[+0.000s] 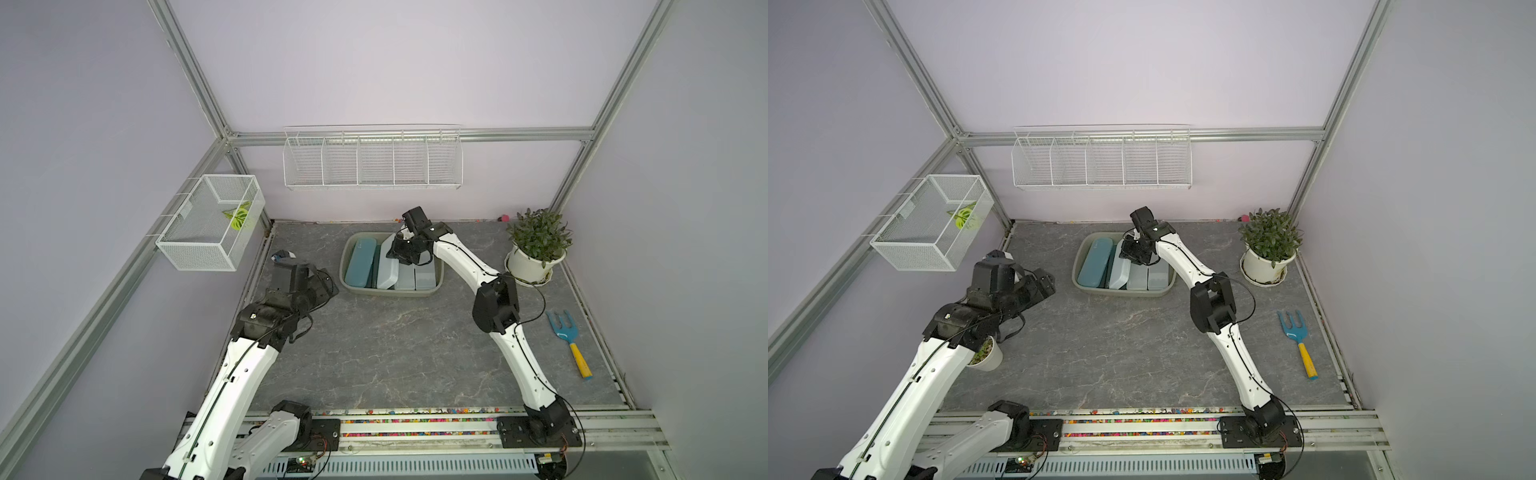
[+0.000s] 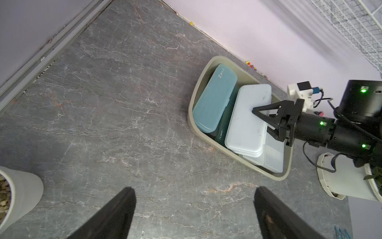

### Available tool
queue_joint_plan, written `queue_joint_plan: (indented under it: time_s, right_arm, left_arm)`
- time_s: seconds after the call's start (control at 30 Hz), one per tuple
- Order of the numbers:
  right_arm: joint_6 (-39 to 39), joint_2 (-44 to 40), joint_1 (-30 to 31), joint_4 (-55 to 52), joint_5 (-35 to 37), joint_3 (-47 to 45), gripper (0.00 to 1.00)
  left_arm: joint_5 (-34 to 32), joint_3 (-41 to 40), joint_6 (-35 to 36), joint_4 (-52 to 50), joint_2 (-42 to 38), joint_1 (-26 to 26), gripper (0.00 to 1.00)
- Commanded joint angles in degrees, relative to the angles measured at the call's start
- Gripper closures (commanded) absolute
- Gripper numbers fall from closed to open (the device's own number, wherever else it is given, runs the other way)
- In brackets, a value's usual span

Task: Put the pencil case into the storage box
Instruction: Place the pencil case at the storage box.

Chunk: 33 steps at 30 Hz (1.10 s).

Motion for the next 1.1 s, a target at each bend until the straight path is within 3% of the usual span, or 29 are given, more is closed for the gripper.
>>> queue_joint_plan:
  time_s: [0.0,0.47,0.67,0.8,1.07]
  right_arm:
    - [1.7,3.3,0.5,-2.1,-0.7,2.6,0.77]
    - [1.3,10.2,2.2,-4.0,-2.7,8.0,0.72]
    - [-2.5,8.2,1.8,-8.5,0.9,8.0,0.44]
    - [-5.2,5.9,1.5,-10.7,3.5,7.9,0.31]
    - [-10.8,-0.4,1.5,-12.3,8.1,7.8,0.19]
  left_arm:
    - [0.9,1.4,2.2,-0.2,1.0,0.9,0.06]
    - [2.7,1.4,3.5,2.2,4.8,1.9,0.06]
    - [3.0,1.9,5.0,2.6,6.4,1.9,0.06]
    - [3.1,2.4,5.9,2.7,7.2,2.0,0.06]
    - [2.9,2.8,7.2,2.8,7.5,2.0,0.06]
